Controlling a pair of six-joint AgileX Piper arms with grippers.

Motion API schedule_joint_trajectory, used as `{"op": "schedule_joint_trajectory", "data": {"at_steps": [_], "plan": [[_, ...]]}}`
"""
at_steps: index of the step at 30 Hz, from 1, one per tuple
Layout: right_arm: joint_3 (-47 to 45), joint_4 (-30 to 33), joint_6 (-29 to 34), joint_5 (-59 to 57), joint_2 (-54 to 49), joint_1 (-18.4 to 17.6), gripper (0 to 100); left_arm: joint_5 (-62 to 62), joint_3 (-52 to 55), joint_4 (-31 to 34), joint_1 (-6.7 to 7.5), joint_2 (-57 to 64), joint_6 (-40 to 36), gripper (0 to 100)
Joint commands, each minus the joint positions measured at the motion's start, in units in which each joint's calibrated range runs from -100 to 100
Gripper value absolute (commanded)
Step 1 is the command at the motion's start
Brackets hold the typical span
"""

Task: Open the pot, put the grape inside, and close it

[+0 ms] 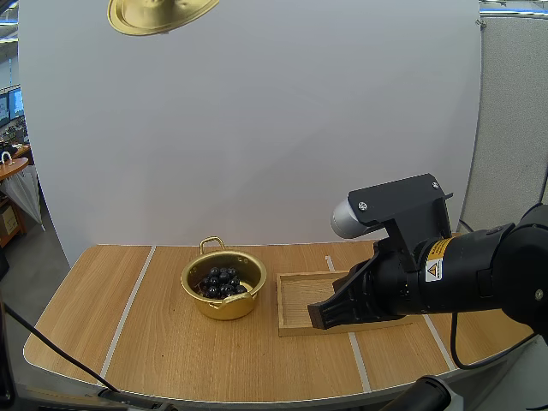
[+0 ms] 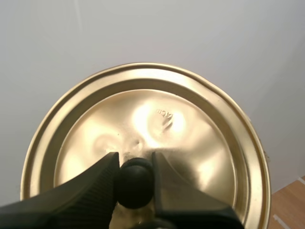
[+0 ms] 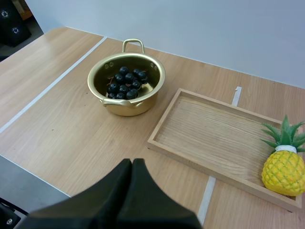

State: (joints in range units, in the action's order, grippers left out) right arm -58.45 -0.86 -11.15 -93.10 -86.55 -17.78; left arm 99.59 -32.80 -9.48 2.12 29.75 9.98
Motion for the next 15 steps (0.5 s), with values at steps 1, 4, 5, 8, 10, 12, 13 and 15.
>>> {"op": "schedule_joint_trajectory", "data": {"at_steps": [1, 4, 5, 8, 10, 12, 13, 15], "plan": [[-0.2, 0.3, -0.7, -0.6, -0.5, 0.2, 0, 0.4, 2.3, -1.5, 0.11, 0.1, -1.2, 0], [-0.2, 0.3, -0.7, -0.6, -0.5, 0.2, 0, 0.4, 5.1, -1.6, 0.11, 0.2, -1.3, 0], [-0.2, 0.3, -0.7, -0.6, -0.5, 0.2, 0, 0.4, 6.7, -1.9, 0.11, 0.2, -1.3, 0], [-0.2, 0.3, -0.7, -0.6, -0.5, 0.2, 0, 0.4, 11.9, -2.5, 0.11, 0.2, -1.0, 0], [-0.2, 0.3, -0.7, -0.6, -0.5, 0.2, 0, 0.4, 16.0, -2.6, 0.11, 0.1, 0.0, 0], [-0.2, 0.3, -0.7, -0.6, -0.5, 0.2, 0, 0.4, 19.8, -2.6, 0.11, -0.3, 0.1, 0], [-0.2, 0.3, -0.7, -0.6, -0.5, 0.2, 0, 0.4, 21.9, -2.7, 0.11, -0.5, 0.0, 0], [-0.2, 0.3, -0.7, -0.6, -0.5, 0.2, 0, 0.4, 25.5, -2.9, 0.11, -0.9, -0.6, 0]]}}
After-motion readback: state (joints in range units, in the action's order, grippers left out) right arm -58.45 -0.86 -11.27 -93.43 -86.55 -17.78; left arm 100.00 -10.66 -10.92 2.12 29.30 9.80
